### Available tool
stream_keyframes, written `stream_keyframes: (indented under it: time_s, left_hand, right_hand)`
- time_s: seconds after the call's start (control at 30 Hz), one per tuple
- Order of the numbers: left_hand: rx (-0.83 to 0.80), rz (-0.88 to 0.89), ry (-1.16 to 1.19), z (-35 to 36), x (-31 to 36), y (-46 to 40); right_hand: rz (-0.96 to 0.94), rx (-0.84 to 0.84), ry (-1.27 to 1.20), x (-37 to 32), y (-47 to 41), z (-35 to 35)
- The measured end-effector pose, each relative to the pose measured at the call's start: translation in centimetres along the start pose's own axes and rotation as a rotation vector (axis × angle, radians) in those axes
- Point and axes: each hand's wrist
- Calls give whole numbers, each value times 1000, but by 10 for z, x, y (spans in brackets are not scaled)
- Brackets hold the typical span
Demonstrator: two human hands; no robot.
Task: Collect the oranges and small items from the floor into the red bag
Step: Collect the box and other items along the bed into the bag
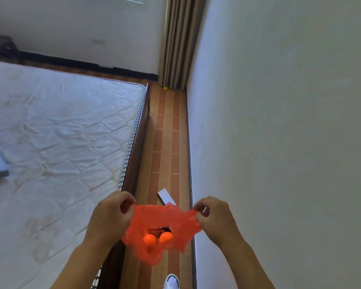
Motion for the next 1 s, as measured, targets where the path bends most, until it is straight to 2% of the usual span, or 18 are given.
stream_keyframes:
  time_s: [0.3,0.6,1.0]
  left_hand:
    - [-4,-86,-23,51,-53,-30]
    - [-42,-135,-66,133,-125,-88]
    - [-74,-127,-50,305,-254,-185]
  right_hand:
    - [-52,-95,0,46,-75,56]
    - [-43,-83,-46,122,-166,142]
    - [-88,-162,-68,276,-313,299]
Point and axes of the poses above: each hand's wrist, its own y-axis away from the middle knuckle, its own z-axis out of the palm, x = y × z, and after that the axes turned 5 degrees about -x, right-handed
